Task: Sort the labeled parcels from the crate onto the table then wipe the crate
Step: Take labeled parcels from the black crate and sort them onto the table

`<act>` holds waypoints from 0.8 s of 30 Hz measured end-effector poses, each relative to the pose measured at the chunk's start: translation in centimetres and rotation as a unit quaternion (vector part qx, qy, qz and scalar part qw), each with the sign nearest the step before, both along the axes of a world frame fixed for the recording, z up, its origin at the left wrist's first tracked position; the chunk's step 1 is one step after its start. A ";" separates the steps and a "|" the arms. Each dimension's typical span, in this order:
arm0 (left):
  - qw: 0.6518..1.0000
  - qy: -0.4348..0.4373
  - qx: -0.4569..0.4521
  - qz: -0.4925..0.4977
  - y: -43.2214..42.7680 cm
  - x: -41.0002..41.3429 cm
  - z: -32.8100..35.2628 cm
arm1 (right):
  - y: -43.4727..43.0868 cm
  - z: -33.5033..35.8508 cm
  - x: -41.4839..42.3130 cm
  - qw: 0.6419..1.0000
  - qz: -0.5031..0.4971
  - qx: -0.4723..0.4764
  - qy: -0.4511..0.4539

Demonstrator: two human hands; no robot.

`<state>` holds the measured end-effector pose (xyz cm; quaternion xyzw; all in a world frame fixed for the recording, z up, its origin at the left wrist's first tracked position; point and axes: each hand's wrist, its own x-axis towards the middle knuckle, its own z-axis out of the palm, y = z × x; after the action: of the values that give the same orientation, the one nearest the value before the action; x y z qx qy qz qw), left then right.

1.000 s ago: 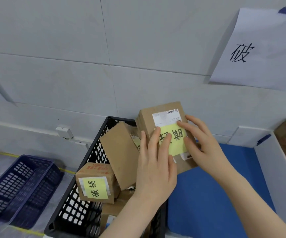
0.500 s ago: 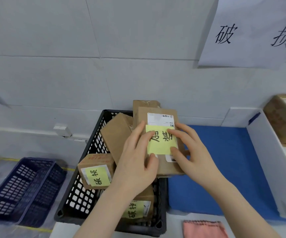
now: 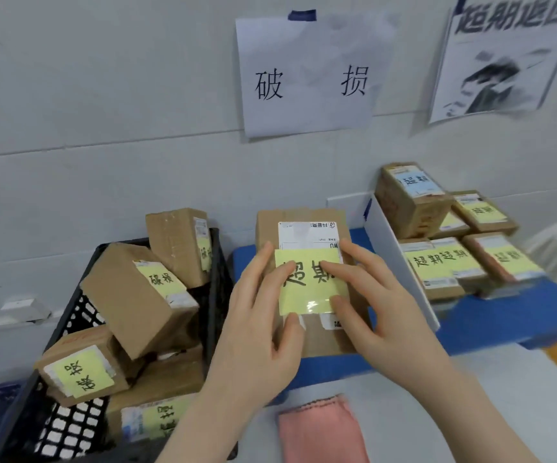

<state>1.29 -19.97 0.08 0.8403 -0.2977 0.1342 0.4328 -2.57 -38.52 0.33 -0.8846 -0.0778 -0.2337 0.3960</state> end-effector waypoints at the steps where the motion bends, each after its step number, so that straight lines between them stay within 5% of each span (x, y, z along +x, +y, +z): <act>1: 1.000 -0.008 -0.005 -0.003 -2.0 -1.1 0.0 | -2.0 0.1 -1.4 1.000 -0.006 -0.008 0.002; 11: 0.998 0.002 -0.045 -0.047 -20.3 -9.0 0.9 | -19.5 1.9 -11.1 0.997 -0.066 -0.030 0.022; 24: 0.992 0.001 -0.009 -0.124 -31.6 -6.5 0.2 | -29.8 0.4 -10.9 0.991 -0.135 0.013 0.013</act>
<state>-5.24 -51.58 0.24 0.7931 -0.3981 0.0810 0.4538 -13.50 -68.30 0.68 -0.8850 0.0504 -0.2741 0.3729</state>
